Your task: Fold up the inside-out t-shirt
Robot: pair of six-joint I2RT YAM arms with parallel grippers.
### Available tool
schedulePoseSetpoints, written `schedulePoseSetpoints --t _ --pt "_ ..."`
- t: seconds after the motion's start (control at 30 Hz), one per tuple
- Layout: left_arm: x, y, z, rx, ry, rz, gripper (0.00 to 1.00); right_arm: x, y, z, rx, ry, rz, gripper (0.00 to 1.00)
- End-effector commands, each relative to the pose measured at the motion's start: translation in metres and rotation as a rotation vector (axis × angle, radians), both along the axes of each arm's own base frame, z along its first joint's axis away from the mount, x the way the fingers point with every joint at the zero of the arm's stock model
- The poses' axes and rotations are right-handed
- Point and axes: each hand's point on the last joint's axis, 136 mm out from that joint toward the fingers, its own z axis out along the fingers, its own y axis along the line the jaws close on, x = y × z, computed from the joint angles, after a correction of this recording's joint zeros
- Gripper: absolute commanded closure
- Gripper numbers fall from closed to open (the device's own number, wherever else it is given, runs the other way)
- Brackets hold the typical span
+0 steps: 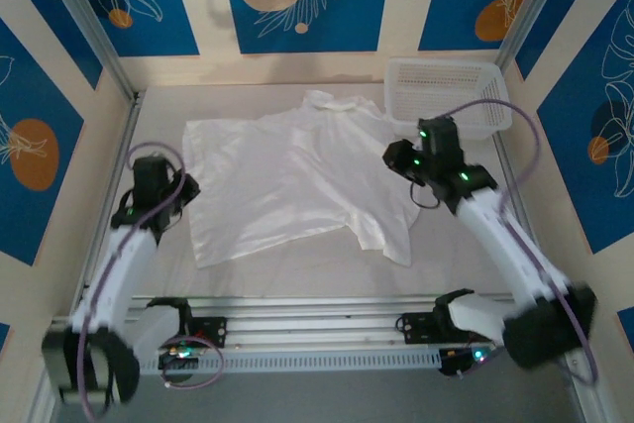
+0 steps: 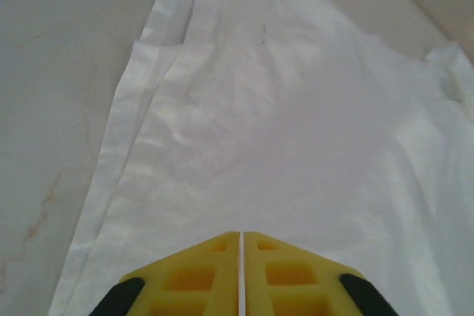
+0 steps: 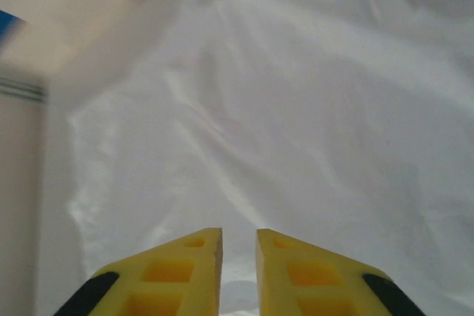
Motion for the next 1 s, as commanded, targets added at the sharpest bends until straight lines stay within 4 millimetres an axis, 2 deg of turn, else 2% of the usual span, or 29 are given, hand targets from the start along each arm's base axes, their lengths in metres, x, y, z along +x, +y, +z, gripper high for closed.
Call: schedulePoseSetpoints --t 0.0,0.1,0.2,0.27,0.4,0.5,0.63,0.73,0.87,0.97 --pt "0.028 -0.005 -0.017 0.06 0.084 -0.041 1.0 0.01 0.007 -0.056 0.124 0.155 0.033 0.88" --pt "0.052 -0.001 -0.047 0.088 0.195 -0.008 1.0 0.015 -0.005 -0.107 0.148 0.305 -0.039 0.92" --pt "0.072 0.003 -0.073 0.103 0.271 0.02 1.0 0.004 -0.012 -0.14 0.127 0.406 -0.078 0.92" --pt "0.083 0.005 -0.089 0.107 0.304 0.036 1.0 -0.011 -0.017 -0.157 0.119 0.473 -0.121 0.92" --pt "0.096 0.015 -0.128 0.089 0.394 0.09 1.0 -0.054 -0.027 -0.188 0.096 0.639 -0.23 0.93" --pt "0.103 0.022 -0.143 0.092 0.42 0.106 1.0 -0.081 -0.035 -0.19 0.028 0.673 -0.267 0.94" --pt "0.109 0.034 -0.151 0.113 0.441 0.104 1.0 -0.112 -0.035 -0.19 0.027 0.676 -0.283 0.93" --pt "0.113 0.037 -0.154 0.09 0.425 0.084 1.0 -0.141 -0.024 -0.194 0.022 0.707 -0.267 0.93" --pt "0.115 0.033 -0.153 0.067 0.348 0.047 1.0 -0.192 -0.006 -0.216 0.008 0.787 -0.269 0.94" --pt "0.116 0.033 -0.156 0.016 0.32 0.039 1.0 -0.214 0.004 -0.225 0.023 0.799 -0.278 0.97"
